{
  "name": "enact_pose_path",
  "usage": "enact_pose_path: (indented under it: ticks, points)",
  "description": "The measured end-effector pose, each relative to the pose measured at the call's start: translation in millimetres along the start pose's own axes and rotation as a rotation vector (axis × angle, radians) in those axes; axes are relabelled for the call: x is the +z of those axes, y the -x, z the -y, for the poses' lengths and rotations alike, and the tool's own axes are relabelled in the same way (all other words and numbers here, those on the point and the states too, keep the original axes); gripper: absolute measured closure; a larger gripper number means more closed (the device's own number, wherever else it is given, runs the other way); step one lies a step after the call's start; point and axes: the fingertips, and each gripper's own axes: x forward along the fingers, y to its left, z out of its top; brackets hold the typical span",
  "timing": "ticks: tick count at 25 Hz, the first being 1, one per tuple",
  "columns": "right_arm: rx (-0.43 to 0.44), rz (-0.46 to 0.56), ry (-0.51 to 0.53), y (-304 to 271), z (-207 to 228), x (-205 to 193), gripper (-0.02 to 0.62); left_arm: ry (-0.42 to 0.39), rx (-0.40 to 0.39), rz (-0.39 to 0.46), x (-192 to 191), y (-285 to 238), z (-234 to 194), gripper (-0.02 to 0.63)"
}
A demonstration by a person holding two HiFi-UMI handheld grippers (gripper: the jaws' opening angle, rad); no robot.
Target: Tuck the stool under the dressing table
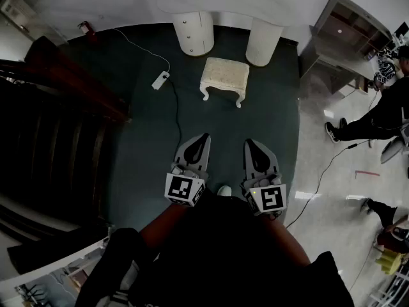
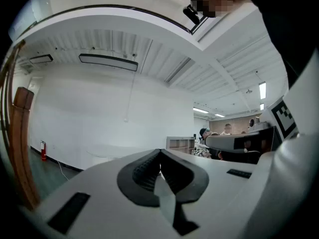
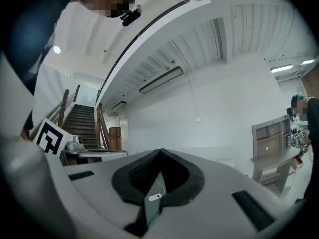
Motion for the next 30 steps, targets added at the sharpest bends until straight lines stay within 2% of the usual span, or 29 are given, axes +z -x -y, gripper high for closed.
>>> enact_pose_path:
  ticks: [8, 16, 22, 28, 30]
  points:
    - [-0.009, 0.040, -0.039, 10, 37, -9, 0.558, 0.022, 0.004, -0.036, -15, -31, 7, 0.589]
    - [-0.063, -0.026, -0.041, -25, 79, -40, 0.558, 0.039, 0.006, -0.088, -41, -78, -26, 0.589]
    - [-0.095, -0.113, -0.021, -98, 115, -70, 0.558, 0.078, -0.005, -0.129, -73, -140, -84, 0.589]
    - [-0.140, -0.235, 0.000, -214, 147, -91, 0.557, 0.169, -0.025, -0.187, -96, -209, -181, 0.589]
    - [-0.123, -0.259, 0.063, -250, 154, -93, 0.557, 0.173, -0.032, -0.195, -99, -232, -210, 0.589]
